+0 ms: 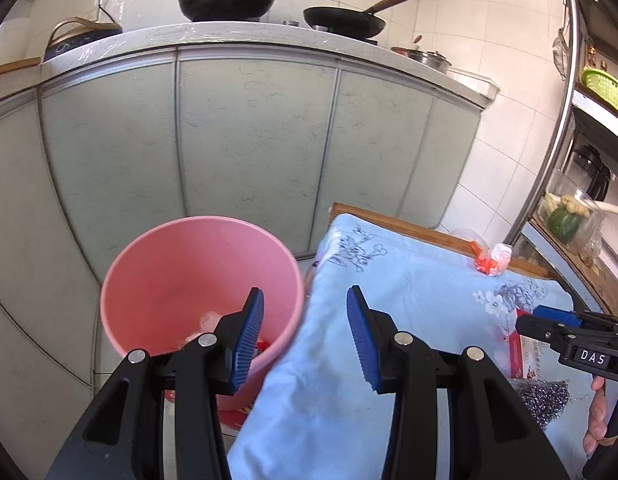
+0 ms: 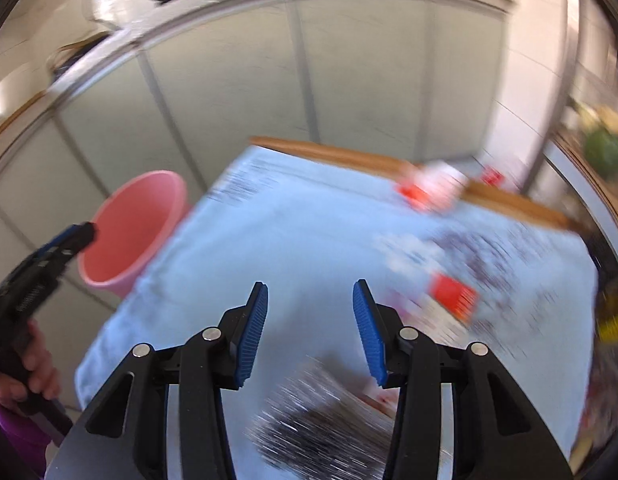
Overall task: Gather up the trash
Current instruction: 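Close the right tool on the red-and-white medicine box while the left tool grasps the orange-tagged plastic bag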
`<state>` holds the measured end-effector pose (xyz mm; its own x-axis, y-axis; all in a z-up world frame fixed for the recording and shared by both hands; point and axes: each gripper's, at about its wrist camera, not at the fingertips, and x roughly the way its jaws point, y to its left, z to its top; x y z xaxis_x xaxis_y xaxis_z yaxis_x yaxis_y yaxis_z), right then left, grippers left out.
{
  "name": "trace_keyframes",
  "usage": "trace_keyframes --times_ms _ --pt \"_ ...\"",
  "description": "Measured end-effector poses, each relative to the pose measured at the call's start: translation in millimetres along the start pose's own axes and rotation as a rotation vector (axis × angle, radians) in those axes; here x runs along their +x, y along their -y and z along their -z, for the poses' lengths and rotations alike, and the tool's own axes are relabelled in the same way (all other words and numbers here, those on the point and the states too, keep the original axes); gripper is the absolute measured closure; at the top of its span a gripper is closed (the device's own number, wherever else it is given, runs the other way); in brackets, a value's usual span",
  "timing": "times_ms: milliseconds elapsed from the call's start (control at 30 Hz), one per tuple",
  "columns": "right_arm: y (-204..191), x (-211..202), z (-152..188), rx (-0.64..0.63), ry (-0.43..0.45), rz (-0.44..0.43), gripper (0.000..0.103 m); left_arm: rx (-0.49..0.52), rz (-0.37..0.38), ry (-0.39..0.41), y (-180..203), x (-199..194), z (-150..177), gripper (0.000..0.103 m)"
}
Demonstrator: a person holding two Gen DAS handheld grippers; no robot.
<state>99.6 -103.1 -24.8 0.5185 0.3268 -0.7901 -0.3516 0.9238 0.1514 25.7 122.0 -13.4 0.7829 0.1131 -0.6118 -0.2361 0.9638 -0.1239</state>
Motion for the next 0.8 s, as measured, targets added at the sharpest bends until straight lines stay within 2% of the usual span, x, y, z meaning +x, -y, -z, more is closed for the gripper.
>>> trace_keyframes --times_ms 200,433,633,800 --pt "48.5 5.5 20.4 0.161 -0.076 0.118 0.058 0.019 0.043 -0.008 10.1 3.0 3.2 0.061" --pt "57.6 33.9 18.8 0.261 -0.177 0.117 0.058 0.031 0.058 -0.026 12.6 10.7 5.8 0.061" --pt "60.0 52.9 19.7 0.297 -0.198 0.14 0.054 0.048 0.065 -0.037 18.2 17.1 4.3 0.061" --pt "64.4 52.9 24.5 0.3 -0.17 0.142 0.054 0.08 0.081 -0.048 33.1 26.2 -0.3 0.061"
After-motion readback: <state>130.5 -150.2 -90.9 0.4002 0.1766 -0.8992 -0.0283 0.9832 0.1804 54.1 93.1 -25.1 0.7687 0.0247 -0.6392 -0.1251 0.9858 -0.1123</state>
